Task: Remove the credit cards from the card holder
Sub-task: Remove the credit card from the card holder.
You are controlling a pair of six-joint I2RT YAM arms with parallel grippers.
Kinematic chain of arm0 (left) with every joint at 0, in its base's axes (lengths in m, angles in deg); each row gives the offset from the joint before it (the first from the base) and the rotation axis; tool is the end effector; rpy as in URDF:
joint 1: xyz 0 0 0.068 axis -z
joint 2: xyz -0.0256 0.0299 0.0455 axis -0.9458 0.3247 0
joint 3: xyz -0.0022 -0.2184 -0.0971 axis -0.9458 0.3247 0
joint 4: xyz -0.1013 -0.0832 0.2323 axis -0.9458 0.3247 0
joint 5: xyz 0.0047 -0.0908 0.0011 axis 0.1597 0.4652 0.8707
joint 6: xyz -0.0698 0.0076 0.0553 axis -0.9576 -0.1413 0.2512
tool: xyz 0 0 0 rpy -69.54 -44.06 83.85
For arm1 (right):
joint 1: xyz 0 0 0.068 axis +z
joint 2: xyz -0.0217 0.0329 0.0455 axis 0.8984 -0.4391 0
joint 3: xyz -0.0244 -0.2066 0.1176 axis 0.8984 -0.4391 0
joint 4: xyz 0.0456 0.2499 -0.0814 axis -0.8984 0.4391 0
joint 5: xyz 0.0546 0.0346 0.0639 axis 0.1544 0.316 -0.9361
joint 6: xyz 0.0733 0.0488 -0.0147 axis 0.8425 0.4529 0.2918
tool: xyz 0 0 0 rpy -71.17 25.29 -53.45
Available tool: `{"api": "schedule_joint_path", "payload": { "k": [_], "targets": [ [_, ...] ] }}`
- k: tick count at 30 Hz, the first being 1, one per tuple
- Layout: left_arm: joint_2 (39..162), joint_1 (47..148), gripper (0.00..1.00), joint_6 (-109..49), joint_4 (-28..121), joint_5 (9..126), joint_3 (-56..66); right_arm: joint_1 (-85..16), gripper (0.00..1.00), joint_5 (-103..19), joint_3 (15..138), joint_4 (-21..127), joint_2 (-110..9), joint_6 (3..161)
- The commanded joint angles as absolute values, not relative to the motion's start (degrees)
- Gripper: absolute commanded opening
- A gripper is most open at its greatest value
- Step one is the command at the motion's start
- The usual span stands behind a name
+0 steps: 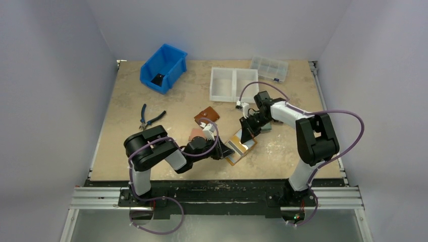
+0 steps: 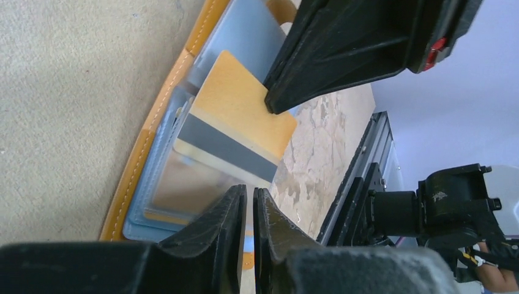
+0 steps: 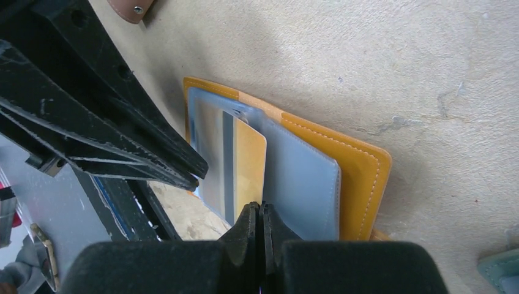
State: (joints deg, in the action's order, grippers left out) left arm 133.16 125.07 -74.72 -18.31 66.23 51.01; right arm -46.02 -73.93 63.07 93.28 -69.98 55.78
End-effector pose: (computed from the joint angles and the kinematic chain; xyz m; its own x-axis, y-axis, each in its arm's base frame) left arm 0.1878 -0.2751 0.0509 -0.8129 -0.2901 -0.5050 0.3509 0.4480 -0.8223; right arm 0.2893 0.1474 0.0952 -0.7662 -0.5171 -0.3816 -0.6392 0.5519 0.5356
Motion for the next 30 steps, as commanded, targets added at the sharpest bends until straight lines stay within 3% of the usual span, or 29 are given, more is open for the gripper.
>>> {"api": "schedule_joint_path", "payload": {
  "k": [1,6,20,24,30],
  "targets": [
    [132.13,125.24,0.12,-75.34,-14.30,63.96,48.94,-46.64,0.00,-73.78,64.22,92.08,-66.67,55.37],
    [133.97,125.05,0.08,-76.63,-7.10,60.17,48.70,-48.05,0.00,-74.05,64.14,92.00,-65.16,55.36],
    [134.58,122.27,0.06,-77.65,-8.59,61.38,51.44,-51.65,0.00,-74.12,63.65,92.10,-62.17,54.60],
    [131.38,122.13,0.12,-76.15,-13.78,64.22,52.79,-52.66,0.00,-75.04,63.37,91.89,-59.81,54.10],
    [123.26,122.19,0.25,-73.27,-8.40,64.13,52.97,-52.80,0.00,-74.93,63.21,92.29,-61.59,53.06]
  ]
}}
